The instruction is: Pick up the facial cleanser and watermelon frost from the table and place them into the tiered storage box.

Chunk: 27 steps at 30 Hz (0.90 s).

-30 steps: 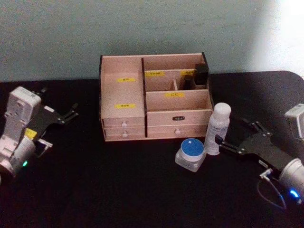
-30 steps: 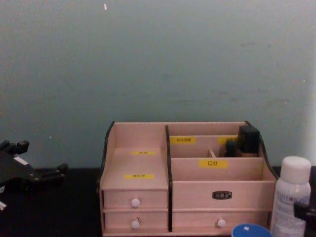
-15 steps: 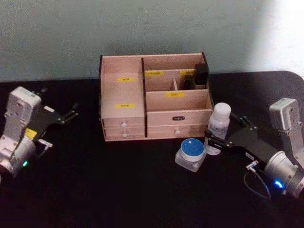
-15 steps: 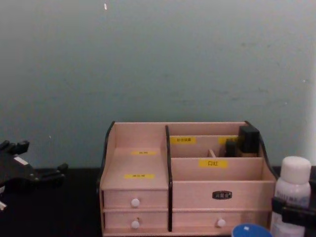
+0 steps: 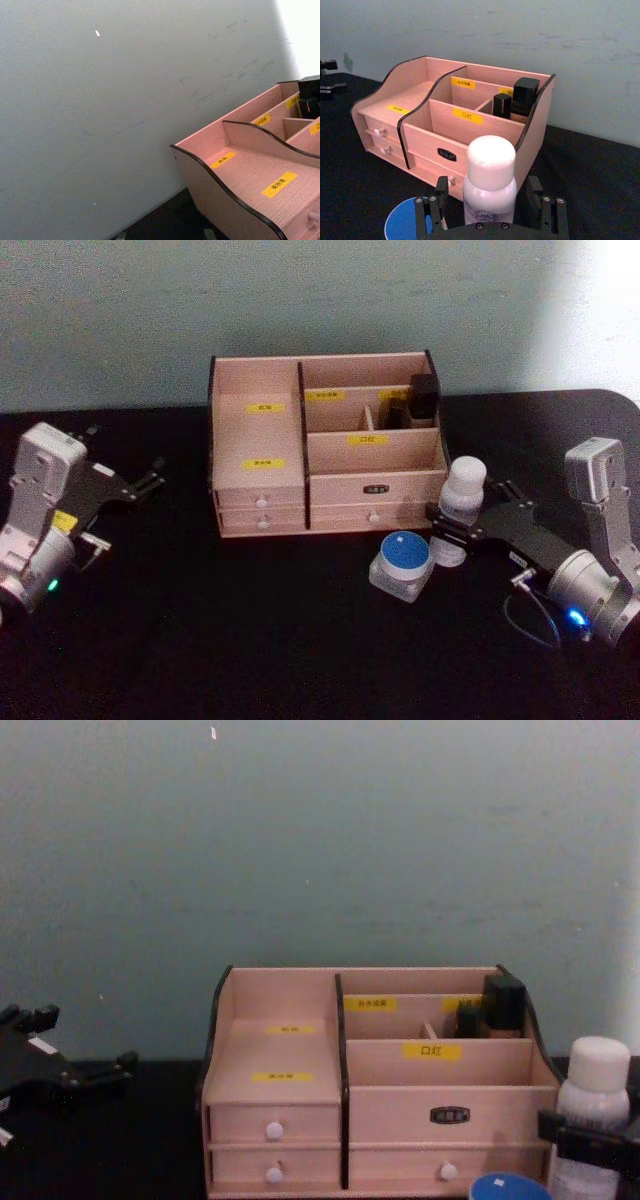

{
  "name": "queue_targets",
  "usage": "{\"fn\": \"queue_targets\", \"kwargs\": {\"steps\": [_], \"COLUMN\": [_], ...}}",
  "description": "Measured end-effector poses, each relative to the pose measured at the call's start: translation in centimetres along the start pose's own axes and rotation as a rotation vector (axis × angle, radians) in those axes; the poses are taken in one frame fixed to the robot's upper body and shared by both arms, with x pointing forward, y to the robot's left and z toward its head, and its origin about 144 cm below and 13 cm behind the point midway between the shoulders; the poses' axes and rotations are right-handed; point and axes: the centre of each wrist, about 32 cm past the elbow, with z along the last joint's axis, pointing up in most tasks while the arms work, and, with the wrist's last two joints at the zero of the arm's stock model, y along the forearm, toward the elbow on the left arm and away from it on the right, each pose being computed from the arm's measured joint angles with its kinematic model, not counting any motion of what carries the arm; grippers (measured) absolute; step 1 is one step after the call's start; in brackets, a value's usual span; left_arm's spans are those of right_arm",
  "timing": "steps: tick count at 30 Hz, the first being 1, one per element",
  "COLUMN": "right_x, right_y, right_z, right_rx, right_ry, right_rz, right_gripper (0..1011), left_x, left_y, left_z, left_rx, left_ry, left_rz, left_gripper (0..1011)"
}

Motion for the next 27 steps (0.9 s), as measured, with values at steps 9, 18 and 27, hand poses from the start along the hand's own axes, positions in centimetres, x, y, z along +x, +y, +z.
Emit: {"fn": "queue_targets", "kwargs": {"steps": [9,18,27], "right_x": [0.00,-0.03,-0.05], "right_y": [-0.02,-0.04,-0.06], "right_z": [0.02,0.02,0.01], "right_rx": [0.000,0.000,-0.001], "right_ry": [-0.002,-0.002,-0.002], "right_rz": [0.000,0.000,0.000], "right_gripper": [1003,864,624], "left_x": [0.00,0.00,0.00], "left_y": [0.00,0.00,0.00], "left_z": [0.00,0.00,0.00], "left_rx": [0.000,0.000,0.000], "left_ry": [0.000,0.000,0.000], "left_rz": [0.000,0.000,0.000], "left_gripper": [1001,1001,1001]}}
